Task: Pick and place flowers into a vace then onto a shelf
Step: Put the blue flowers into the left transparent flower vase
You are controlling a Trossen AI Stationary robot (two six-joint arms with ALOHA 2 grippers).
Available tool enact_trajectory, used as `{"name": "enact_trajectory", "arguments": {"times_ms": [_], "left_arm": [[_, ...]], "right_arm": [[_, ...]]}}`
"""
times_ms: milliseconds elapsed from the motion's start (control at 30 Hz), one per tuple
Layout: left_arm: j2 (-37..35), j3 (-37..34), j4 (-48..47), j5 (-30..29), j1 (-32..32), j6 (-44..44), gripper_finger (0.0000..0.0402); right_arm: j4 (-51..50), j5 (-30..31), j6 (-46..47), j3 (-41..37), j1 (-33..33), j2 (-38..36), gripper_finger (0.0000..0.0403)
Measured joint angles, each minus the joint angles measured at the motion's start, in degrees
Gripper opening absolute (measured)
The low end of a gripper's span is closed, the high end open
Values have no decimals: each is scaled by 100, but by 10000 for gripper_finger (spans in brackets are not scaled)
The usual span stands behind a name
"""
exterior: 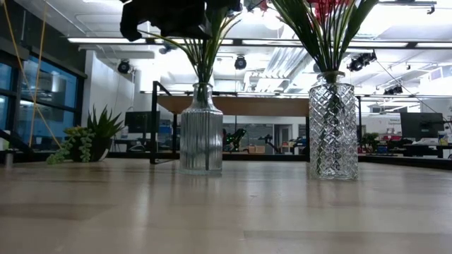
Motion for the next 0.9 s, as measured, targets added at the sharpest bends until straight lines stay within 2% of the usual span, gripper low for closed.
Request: {"name": "enact_trajectory", "arguments": {"times_ms": [133,433,900], "left_arm": [[0,0,2,53,0,0,45],[-2,0,2,106,0,-61,103],[-7,0,9,415,-39,-63,107]], "right_arm": [[0,-5,3,0,0,0,83],[0,8,105,0,0,0,83],[0,22,168,0,2,0,83]]}}
